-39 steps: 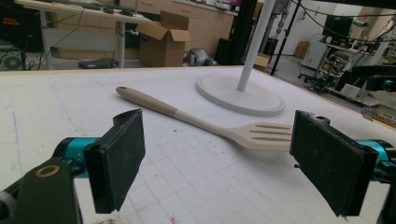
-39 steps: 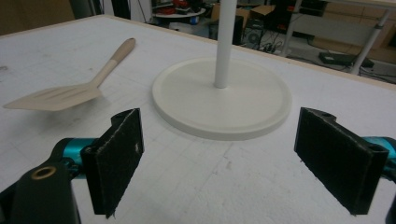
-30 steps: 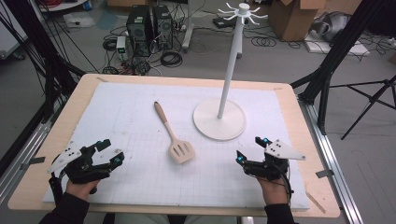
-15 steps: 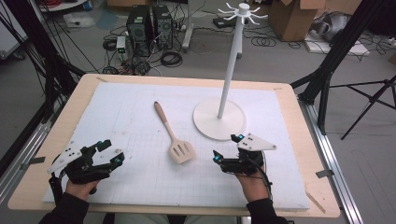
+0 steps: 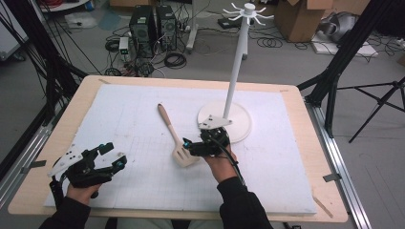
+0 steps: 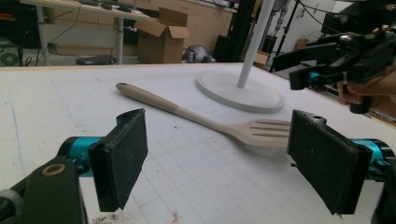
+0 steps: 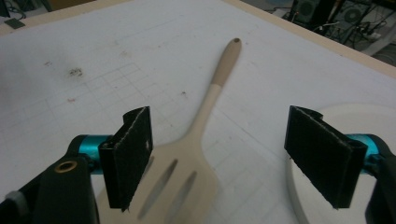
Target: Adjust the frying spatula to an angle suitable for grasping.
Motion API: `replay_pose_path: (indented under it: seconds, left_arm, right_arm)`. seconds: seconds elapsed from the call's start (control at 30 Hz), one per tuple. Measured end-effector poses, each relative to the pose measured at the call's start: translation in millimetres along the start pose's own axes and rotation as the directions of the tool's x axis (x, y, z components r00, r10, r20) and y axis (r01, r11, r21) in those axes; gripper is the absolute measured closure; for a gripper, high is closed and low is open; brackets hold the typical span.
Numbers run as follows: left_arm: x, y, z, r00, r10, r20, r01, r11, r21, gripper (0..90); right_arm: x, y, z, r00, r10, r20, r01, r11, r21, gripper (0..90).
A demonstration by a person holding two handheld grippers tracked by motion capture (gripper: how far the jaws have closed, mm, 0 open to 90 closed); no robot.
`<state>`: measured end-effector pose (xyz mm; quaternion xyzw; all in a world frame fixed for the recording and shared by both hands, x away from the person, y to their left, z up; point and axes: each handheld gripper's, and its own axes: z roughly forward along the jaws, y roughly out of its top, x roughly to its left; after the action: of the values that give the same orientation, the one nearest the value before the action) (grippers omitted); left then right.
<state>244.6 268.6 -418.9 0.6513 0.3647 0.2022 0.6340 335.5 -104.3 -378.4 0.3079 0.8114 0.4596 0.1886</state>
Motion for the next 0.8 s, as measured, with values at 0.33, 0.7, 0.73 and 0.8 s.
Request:
replay_pose_path:
  seconds: [0.33, 0.7, 0.73, 0.8]
  left_arm:
    - [2.4, 0.7, -1.5, 1.0000, -0.010, -0.001, 0.010, 0.9999, -0.008, 21.0]
    - [4.1, 0.9, -2.1, 0.9998, -0.017, 0.002, 0.017, 0.9998, -0.010, 21.2]
    - [4.0, 0.8, -1.8, 0.9998, -0.018, 0.004, 0.018, 0.9998, -0.010, 21.3]
    - [4.0, 0.7, -1.6, 0.9999, -0.015, 0.004, 0.015, 0.9999, -0.007, 21.3]
  right_arm:
    - [8.5, 25.4, 42.5, 0.9992, -0.033, -0.022, 0.034, 0.997, 0.072, 29.1]
    - [3.9, 27.1, 91.3, 0.9991, -0.005, -0.041, 0.015, 0.969, 0.247, 36.5]
    - [2.7, 25.7, 97.8, 0.9991, 0.011, -0.040, 0.000, 0.964, 0.266, 38.0]
    - [1.5, 23.0, 104.5, 0.9992, 0.017, -0.035, -0.005, 0.955, 0.298, 39.0]
